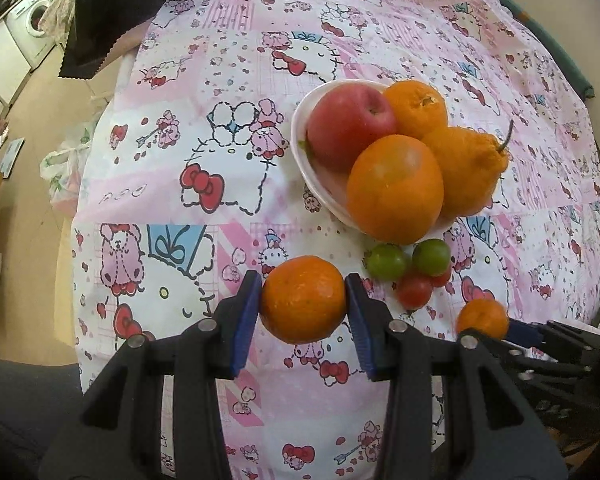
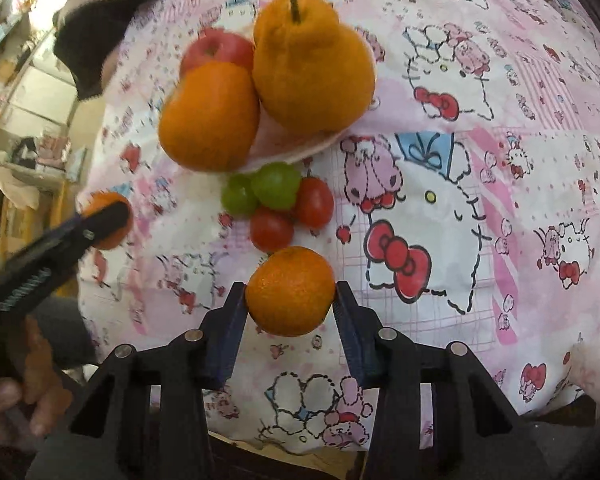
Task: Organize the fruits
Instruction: 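Carry both tangerines onto the white plate and open both tools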
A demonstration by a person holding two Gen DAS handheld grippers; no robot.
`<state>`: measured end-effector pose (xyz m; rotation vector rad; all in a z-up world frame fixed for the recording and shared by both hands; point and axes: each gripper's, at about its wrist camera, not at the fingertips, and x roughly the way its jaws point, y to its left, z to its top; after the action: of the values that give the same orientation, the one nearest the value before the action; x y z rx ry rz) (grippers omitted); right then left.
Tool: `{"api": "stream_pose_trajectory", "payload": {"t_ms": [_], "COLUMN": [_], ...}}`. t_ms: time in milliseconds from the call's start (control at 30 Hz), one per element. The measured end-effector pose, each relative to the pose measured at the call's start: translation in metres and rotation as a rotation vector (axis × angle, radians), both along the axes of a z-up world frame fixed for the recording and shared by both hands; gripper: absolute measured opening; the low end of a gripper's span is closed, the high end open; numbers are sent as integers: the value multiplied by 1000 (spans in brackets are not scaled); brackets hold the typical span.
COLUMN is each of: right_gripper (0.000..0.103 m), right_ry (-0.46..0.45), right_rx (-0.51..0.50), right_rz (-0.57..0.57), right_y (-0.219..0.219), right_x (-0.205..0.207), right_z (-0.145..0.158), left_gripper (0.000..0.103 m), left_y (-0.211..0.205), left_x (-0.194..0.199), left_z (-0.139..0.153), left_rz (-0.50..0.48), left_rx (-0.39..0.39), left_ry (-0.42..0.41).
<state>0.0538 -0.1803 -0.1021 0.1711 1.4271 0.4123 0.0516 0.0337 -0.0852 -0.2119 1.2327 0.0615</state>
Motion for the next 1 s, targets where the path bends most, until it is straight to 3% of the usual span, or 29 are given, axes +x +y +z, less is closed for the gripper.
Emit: {"api": "stream_pose_trajectory", "payload": {"t_ms": [200,500,1000], "right_gripper": [46,46,46], "right_ry": [-103,-305,-400], "right_rx": [102,264,339], "right_rz": [-10,-101,-185], "right_y": [3,-8,-32], "right_x": [2,10,46], "right_z": [28,78,122], "left_gripper": [38,38,38], "left_y": [5,7,13], "left_x": [3,4,43], "left_z": [-3,22,82], "left_rz": [32,39,39], "left_rx": [12,85,42], "left_ry": [6,-122,-239]}}
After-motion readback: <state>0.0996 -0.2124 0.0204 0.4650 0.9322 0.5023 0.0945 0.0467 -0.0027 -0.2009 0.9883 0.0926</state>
